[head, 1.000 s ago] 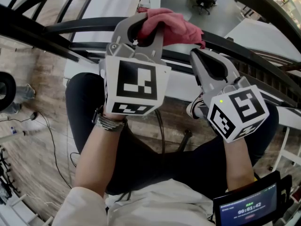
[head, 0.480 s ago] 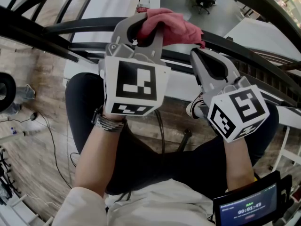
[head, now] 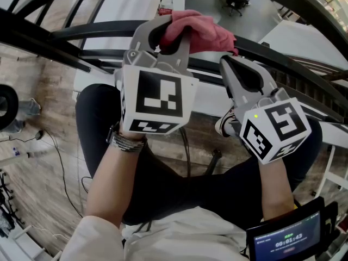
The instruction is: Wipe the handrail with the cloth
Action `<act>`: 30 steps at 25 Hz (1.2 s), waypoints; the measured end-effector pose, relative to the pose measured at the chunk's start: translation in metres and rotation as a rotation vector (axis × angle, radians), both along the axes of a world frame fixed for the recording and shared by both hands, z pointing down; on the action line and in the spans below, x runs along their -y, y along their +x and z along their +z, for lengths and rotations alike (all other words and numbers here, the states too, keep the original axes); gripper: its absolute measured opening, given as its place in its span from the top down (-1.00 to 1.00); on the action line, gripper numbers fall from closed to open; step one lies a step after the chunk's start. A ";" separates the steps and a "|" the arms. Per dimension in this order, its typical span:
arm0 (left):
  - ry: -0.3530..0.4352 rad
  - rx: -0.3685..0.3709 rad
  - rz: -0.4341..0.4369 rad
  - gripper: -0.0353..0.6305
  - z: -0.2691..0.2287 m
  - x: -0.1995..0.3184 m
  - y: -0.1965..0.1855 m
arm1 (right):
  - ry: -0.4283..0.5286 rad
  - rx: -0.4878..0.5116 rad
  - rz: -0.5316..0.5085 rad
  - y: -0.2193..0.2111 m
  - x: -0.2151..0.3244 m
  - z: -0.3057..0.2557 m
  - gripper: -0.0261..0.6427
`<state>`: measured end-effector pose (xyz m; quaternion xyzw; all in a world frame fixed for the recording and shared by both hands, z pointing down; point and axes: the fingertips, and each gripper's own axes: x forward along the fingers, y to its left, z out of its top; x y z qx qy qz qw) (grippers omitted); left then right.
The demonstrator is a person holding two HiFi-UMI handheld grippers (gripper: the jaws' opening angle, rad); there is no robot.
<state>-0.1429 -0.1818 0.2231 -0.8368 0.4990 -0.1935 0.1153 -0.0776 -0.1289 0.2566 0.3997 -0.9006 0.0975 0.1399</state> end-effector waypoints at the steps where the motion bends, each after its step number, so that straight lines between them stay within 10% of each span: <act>1: 0.000 0.001 0.000 0.81 0.000 0.000 0.000 | 0.000 0.000 0.000 0.000 0.000 0.000 0.92; 30: 0.003 0.034 0.028 0.81 0.000 -0.003 0.017 | 0.000 0.004 0.024 0.014 0.001 0.003 0.92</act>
